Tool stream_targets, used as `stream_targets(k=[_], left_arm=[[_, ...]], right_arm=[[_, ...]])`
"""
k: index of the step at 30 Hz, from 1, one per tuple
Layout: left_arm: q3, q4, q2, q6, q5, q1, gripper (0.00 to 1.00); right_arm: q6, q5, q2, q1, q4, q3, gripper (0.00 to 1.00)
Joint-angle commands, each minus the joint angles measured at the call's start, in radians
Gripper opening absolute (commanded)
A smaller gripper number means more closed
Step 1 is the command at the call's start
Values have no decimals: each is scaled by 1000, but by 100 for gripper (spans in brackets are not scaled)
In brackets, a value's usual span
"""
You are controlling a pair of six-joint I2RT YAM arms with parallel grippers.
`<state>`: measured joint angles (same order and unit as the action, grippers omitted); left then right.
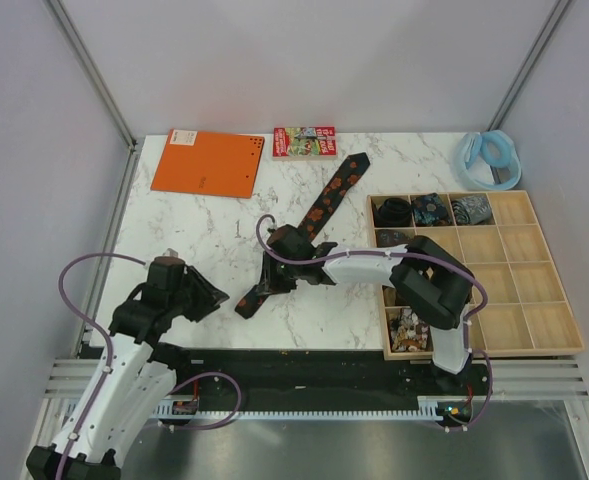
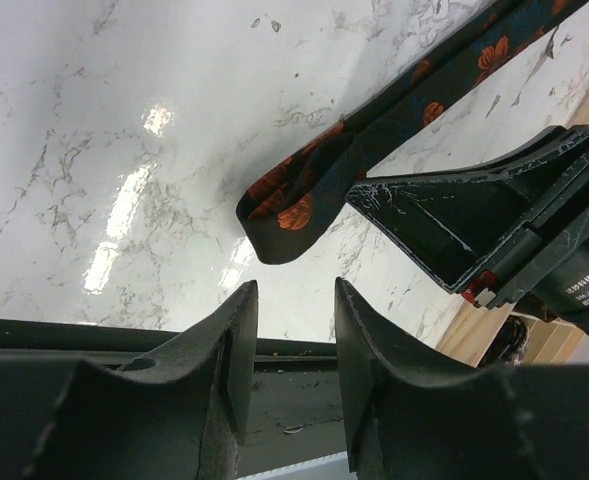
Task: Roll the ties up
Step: Roll the tie at the center of the board.
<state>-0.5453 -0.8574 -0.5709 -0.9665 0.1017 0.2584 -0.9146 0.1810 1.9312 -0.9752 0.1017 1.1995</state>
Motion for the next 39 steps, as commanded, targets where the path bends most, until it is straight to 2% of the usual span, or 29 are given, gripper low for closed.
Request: stream_targets(k=[1, 7, 13, 27, 39], left_arm=[[36, 63, -9, -78, -28, 42, 42], [64, 69, 48, -115, -65, 73, 42], [71, 78, 39, -118, -63, 82, 41], [163, 195, 14, -141, -4, 104, 45], [231, 313, -26, -185, 0, 163, 46]], right_arm=[[19, -15, 8, 0, 49, 34, 30], [48, -45, -76, 0, 113, 72, 31], [60, -63, -115, 0, 136, 112, 31], [80, 0, 52, 7, 82, 153, 25], [74, 8, 98, 20, 49, 118, 23]])
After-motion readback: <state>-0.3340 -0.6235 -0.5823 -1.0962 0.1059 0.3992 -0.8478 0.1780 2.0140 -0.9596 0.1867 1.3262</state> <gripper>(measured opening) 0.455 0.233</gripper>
